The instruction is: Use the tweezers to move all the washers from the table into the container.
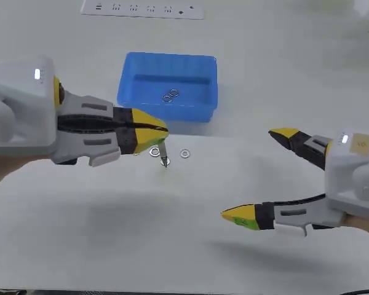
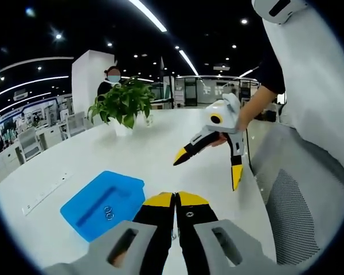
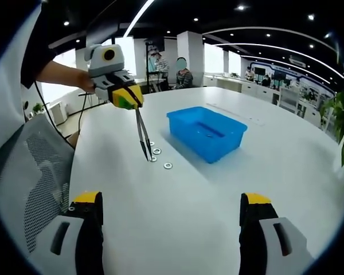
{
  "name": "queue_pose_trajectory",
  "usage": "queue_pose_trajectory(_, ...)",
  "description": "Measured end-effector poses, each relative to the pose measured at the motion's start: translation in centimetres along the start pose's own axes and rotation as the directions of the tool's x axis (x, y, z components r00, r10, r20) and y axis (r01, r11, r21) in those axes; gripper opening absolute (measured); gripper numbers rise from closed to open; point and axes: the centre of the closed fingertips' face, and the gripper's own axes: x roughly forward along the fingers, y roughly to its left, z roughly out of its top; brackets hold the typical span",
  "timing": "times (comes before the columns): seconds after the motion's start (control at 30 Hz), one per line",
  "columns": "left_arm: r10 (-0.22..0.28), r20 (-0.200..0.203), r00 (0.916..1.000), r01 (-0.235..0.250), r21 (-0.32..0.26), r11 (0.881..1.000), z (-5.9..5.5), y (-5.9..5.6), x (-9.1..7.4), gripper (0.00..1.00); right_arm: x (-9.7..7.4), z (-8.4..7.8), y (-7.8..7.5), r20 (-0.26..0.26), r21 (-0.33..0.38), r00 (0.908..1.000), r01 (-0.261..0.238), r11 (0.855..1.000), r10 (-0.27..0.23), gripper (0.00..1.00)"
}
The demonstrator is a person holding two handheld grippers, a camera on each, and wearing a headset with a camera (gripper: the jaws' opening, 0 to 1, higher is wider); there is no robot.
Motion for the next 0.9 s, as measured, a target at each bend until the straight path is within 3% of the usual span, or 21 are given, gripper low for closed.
queue_pose_trajectory(0.37, -0.018, 0.005, 0.9998, 0.018, -0.002, 1.000, -0.2, -0.1, 0.2, 0.04, 0.4, -0.1, 0.6, -0.008, 0.007, 0.9997, -0.023, 1.000, 0.023, 0.99)
queue_pose_trajectory(0.43, -0.041, 0.002, 0.9992, 0.041, -0.016, 0.999, -0.3, -0.3, 0.2, 0.04, 0.8, 0.3, 0.9, -0.003, 0.001, 0.9992, -0.040, 0.999, 0.040, 0.98)
queue_pose_trajectory(0.5, -0.033, -0.006, 0.9994, 0.033, -0.024, 0.999, -0.3, 0.0, 0.1, 0.04, 1.6, 0.9, 1.6, 0.000, -0.011, 0.9965, -0.083, 0.996, 0.083, 0.97)
queue_pose_trajectory(0.67, -0.039, -0.027, 0.9989, 0.038, -0.040, 0.998, -0.5, 0.3, -0.2, 0.04, 4.0, 2.9, 3.2, 0.030, -0.025, 0.9853, -0.168, 0.986, 0.168, 0.89)
queue_pose_trajectory(0.83, -0.047, -0.045, 0.9979, 0.045, -0.044, 0.998, -0.8, 0.1, -0.2, 0.04, 6.3, 4.7, 5.0, 0.026, -0.082, 0.9625, -0.267, 0.960, 0.270, 0.78)
queue_pose_trajectory(0.9, -0.050, -0.048, 0.9976, 0.048, -0.042, 0.998, -0.8, -0.1, -0.1, 0.04, 7.0, 5.2, 5.3, 0.026, -0.099, 0.9572, -0.285, 0.954, 0.288, 0.75)
